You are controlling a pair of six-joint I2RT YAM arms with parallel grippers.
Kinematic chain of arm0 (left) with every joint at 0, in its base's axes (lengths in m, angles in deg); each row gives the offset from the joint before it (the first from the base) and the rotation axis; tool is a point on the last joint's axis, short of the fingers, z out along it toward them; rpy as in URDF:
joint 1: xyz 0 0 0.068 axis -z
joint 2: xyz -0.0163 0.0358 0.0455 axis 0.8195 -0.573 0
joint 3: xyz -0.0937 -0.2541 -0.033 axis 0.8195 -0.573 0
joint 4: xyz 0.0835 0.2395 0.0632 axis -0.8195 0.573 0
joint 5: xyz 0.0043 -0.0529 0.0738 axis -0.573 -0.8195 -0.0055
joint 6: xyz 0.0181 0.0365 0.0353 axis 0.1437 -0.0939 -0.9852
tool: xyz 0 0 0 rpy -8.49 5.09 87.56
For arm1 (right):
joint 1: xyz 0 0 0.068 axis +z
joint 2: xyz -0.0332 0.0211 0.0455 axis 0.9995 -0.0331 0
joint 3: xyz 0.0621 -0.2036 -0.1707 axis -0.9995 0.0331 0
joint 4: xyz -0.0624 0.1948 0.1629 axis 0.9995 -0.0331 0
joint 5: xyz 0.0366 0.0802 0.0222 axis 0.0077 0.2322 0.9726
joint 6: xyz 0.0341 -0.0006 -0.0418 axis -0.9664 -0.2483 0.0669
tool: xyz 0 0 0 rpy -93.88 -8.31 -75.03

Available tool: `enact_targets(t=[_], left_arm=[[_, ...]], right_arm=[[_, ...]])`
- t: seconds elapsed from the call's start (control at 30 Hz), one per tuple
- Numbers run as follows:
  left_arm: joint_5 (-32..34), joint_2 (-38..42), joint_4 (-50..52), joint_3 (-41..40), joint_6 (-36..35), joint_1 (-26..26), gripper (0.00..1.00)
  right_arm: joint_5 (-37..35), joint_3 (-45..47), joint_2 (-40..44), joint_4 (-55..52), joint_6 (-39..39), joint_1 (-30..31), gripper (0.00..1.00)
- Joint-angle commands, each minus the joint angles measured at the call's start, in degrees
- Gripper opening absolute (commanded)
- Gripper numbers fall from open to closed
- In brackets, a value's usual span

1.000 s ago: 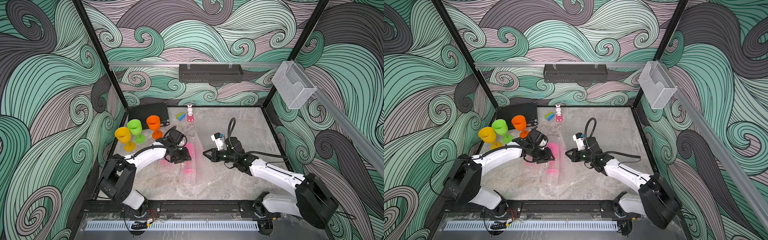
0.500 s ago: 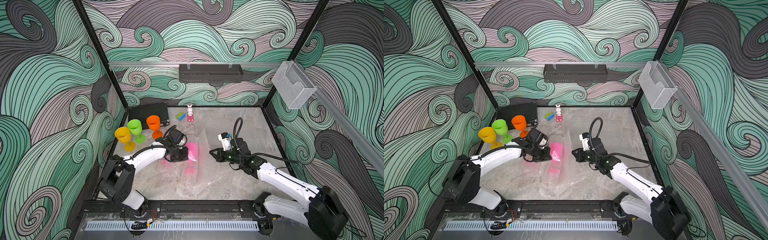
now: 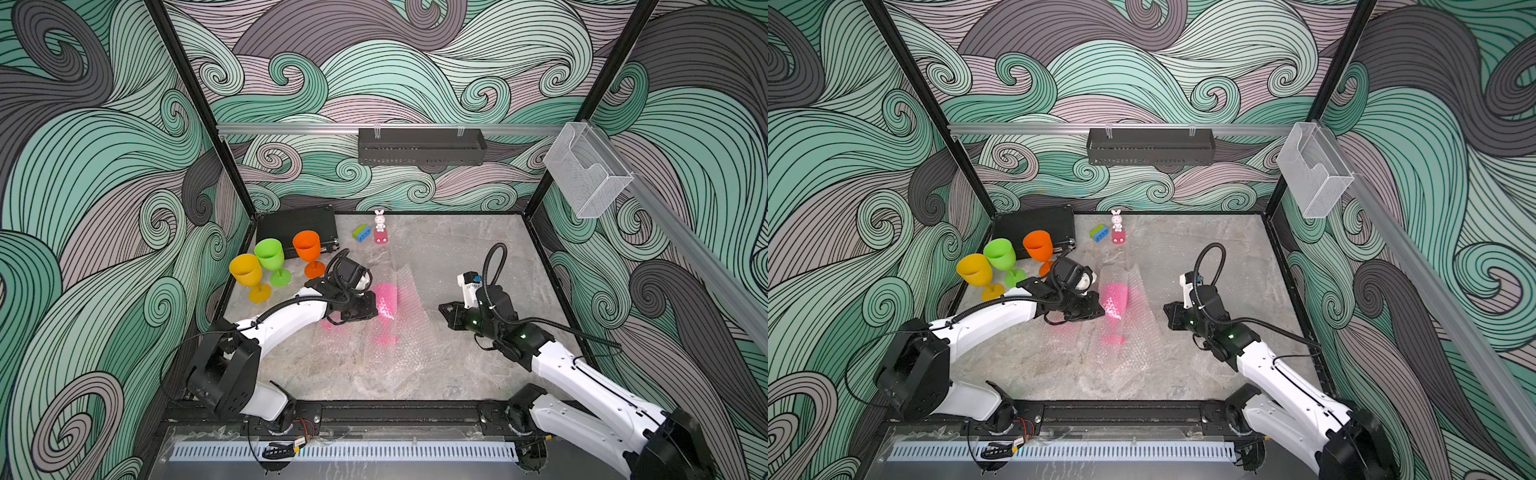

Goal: Unpack wine glasses from bubble wrap
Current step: Unwrap the bubble wrap at the center of the board.

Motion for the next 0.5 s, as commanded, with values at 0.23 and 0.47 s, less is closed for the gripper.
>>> enact_targets(t=[0.23, 0.47], left_arm=[[2.14, 5.37, 1.26, -4.86, 1.96, -3.68, 0.09], [3.54, 9.95, 5.32, -5.74, 2.05, -6.63, 0.11]], right_arm=[[2.11, -4.3, -0.62, -5.51, 2.39, 0.9, 0.22], [2.75, -6.23, -3.84, -4.66, 3.1, 7.82, 0.25]])
